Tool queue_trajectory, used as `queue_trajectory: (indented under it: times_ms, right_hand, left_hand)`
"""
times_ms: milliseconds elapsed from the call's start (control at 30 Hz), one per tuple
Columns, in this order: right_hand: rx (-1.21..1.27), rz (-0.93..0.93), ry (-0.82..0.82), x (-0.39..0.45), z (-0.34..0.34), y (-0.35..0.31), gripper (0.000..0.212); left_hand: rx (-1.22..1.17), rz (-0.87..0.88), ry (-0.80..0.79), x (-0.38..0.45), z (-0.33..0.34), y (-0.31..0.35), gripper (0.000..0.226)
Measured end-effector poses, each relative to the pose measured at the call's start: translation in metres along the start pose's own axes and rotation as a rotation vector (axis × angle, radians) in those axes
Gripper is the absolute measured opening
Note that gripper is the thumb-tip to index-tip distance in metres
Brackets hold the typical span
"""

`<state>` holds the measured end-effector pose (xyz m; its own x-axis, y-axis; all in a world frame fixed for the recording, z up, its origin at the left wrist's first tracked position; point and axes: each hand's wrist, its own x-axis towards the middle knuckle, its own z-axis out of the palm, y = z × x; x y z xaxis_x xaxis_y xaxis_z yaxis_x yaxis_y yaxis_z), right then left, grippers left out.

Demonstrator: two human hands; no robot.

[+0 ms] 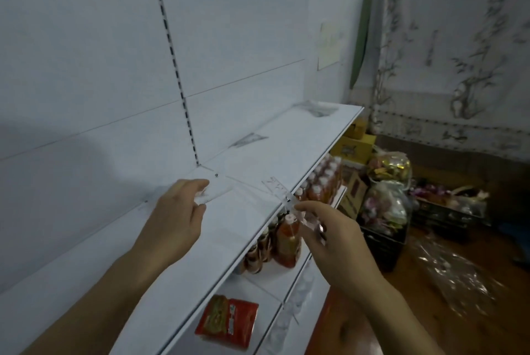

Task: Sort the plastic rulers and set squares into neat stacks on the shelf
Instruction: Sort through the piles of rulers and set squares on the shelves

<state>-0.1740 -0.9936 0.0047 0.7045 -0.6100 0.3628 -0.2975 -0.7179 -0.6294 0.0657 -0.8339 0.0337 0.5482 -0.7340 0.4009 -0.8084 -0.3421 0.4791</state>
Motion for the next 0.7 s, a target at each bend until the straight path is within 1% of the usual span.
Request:
queue_trajectory:
  times_ms: [100,200,300,467,533,700]
  right_hand:
    - [-0.007,0.002,-0.018,0.052,-0.006,0.014,0.034]
    - [-0.034,0.012,-0.016,0.103,-0.012,0.030,0.033]
    - [-0.042,0.020,0.002,0.135,-0.014,0.055,0.033]
    - [-0.033,0.079,-0.002,0.177,-0.014,0.096,0.033]
    - [-0.004,0.084,0.013,0.201,-0.012,0.106,0.033]
    - [0.030,0.014,-0.059,0.257,-0.003,0.138,0.032]
  left_hand:
    - [-0.019,-0.014,-0.020,0.063,0.029,-0.008,0.043]
    - [-0.012,0.015,-0.049,0.130,0.062,-0.014,0.042]
    - [0.024,0.011,-0.080,0.186,0.096,-0.016,0.041]
    - [0.066,-0.034,-0.140,0.241,0.136,-0.023,0.037]
    - [0.103,-0.031,-0.134,0.258,0.145,-0.029,0.037]
    - [0.158,-0.072,-0.103,0.289,0.163,-0.042,0.038]
